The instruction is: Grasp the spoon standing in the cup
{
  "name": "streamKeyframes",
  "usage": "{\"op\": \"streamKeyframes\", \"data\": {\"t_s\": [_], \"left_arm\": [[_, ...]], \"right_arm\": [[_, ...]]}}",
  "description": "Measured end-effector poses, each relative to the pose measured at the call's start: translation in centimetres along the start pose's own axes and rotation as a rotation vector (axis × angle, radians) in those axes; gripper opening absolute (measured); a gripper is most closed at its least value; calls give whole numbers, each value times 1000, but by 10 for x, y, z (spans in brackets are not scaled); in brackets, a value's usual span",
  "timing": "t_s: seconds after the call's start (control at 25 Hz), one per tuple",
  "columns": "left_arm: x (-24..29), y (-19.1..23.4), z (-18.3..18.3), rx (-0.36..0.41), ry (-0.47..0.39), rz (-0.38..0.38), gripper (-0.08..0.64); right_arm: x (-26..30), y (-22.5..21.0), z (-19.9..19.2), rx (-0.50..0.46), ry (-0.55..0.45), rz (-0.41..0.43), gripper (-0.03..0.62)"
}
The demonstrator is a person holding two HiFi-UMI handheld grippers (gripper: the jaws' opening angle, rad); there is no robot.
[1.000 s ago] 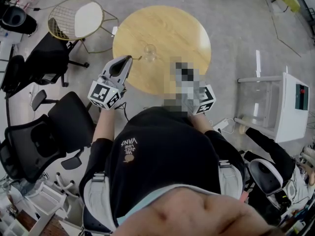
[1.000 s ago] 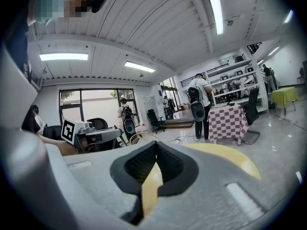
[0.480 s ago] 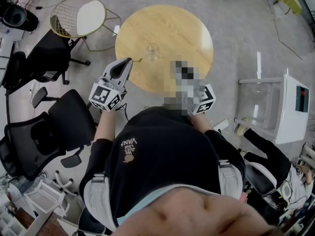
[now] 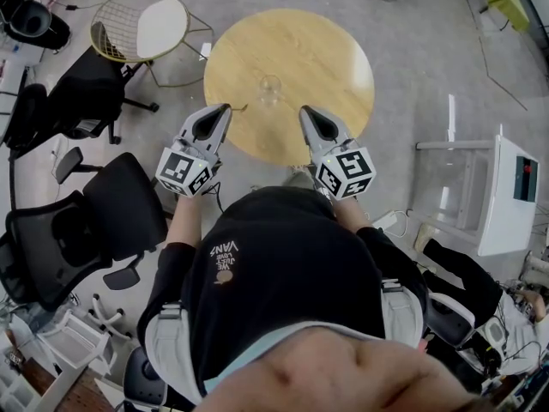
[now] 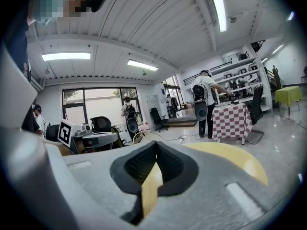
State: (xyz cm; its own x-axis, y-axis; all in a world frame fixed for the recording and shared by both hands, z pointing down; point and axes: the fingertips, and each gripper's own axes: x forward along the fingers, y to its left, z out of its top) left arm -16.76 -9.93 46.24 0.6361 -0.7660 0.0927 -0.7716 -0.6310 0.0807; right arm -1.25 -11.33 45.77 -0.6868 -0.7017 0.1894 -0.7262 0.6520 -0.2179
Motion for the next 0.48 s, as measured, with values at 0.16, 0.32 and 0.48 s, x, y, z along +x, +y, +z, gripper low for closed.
{"op": "streamKeyframes", "data": {"t_s": [0.16,0.32,0.48], "left_arm": [[-3,1,0,-6,-7,10,12],[-3,0,0,-10,-5,20,12],[-4,-1,-1,-11,-2,29,12]], "right_arm": [[4,4,0,-12,11,18,-3],[7,5,0,-24,25,35,-3],[10,5,-1,-35,36,47,-3]]}}
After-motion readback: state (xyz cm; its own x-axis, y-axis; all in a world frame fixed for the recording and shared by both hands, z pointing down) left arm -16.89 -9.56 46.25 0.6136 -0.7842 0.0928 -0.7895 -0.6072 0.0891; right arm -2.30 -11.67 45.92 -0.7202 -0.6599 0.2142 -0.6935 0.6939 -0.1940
